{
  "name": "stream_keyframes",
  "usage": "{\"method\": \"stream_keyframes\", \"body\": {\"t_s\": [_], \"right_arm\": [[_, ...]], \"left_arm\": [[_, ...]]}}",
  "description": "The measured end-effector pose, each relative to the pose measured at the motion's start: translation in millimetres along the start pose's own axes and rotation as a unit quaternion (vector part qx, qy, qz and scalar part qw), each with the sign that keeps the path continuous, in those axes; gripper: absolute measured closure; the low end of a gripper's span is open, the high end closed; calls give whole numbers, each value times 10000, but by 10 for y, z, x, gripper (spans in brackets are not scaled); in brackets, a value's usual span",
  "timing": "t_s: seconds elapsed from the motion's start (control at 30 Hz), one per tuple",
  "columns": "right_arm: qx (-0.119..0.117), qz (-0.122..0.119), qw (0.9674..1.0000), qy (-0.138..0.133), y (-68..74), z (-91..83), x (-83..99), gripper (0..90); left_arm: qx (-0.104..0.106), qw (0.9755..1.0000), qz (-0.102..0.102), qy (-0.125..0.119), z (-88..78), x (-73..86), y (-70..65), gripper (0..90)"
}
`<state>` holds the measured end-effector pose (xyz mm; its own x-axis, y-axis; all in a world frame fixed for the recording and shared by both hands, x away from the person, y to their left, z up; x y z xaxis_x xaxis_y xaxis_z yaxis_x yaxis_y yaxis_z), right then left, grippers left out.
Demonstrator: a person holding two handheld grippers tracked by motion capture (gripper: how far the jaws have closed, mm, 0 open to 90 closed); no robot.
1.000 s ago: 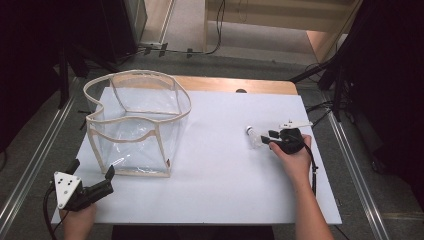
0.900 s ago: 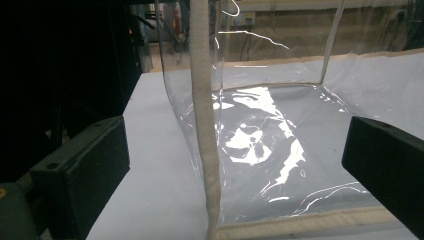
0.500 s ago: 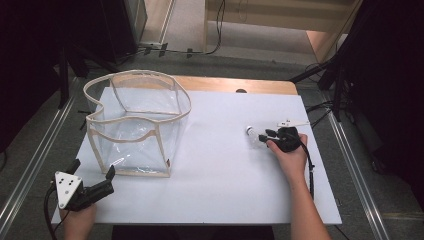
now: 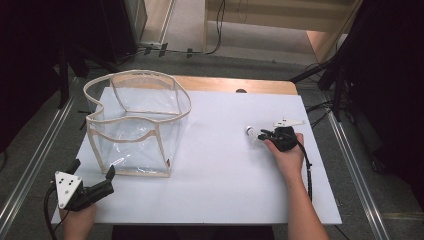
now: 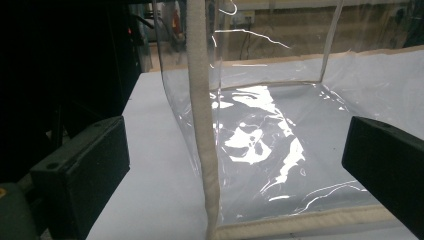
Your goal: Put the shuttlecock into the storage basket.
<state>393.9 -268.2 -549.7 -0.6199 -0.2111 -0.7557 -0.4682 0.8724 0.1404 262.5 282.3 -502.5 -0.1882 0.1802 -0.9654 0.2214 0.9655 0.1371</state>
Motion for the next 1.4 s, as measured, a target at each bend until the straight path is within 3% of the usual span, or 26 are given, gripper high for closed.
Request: {"method": "stream_keyframes", "body": {"t_s": [0.13, 0.83, 1.4], "right_arm": [[-23, -59, 10000, -62, 20, -10, -16, 872], [41, -197, 9995, -255, 134, -150, -182, 880], [-77, -280, 9987, -428, 297, -208, -413, 881]], "left_arm": [[4, 10000, 3, 0, 1, 0, -1, 0], [23, 10000, 19, 17, 3, 1, -5, 0], [48, 10000, 34, 31, 2, 3, -7, 0]]}}
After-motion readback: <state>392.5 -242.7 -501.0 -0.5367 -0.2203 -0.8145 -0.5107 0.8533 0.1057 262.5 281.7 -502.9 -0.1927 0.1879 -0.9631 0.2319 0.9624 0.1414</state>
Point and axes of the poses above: each handheld gripper's, and its own axes: z roughly forward along the jaws, x roughly out of its underside, y roughly to its left, the point moved 5 cm from there along z, roughly forward along the jaws, and after that the axes turned 4 degrees about z, right-handed, at the moved point
